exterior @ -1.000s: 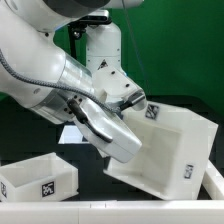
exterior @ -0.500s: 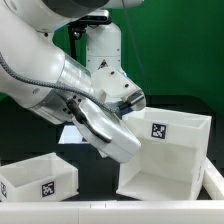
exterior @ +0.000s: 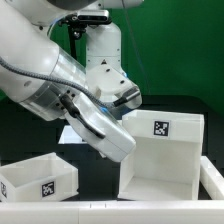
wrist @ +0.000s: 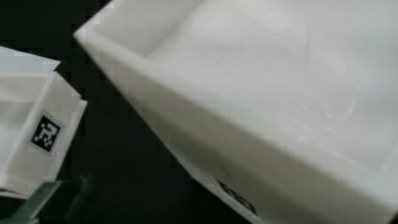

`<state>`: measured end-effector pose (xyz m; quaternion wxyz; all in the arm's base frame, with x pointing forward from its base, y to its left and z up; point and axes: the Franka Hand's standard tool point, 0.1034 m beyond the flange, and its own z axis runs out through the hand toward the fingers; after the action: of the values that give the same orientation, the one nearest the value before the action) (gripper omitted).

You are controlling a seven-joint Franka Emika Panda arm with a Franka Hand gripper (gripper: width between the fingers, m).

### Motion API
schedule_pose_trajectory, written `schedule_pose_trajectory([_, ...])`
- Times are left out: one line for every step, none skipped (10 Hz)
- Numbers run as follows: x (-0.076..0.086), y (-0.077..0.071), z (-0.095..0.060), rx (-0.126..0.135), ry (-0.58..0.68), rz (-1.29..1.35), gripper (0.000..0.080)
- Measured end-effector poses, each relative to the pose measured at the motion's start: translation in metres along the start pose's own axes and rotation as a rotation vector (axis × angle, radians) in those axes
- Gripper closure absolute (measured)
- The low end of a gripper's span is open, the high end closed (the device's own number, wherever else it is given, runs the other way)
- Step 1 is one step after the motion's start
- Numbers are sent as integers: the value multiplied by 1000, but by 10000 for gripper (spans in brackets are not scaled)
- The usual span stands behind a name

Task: Assemble drawer

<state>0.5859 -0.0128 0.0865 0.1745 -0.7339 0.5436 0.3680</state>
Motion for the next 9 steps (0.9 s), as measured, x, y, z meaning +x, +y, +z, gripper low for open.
schedule_pose_trajectory([4, -8, -5, 14, 70, -20, 151])
schedule_pose_trajectory([3, -16, -9, 19, 159, -50, 151])
schedule_pose_trajectory([-1, -22, -13, 21, 220, -69, 151])
schedule_pose_trajectory([-5, -29, -18, 33, 294, -97, 151])
schedule_pose_trajectory([-9, -32, -18, 44, 341, -115, 151])
schedule_pose_trajectory([-18, -32, -23, 40, 375, -112, 151])
schedule_pose_trajectory([-34, -35, -32, 39, 433, -127, 151])
schedule_pose_trajectory([-47, -36, -38, 47, 469, -144, 151])
schedule_pose_trajectory([-60, -39, -43, 64, 539, -171, 151])
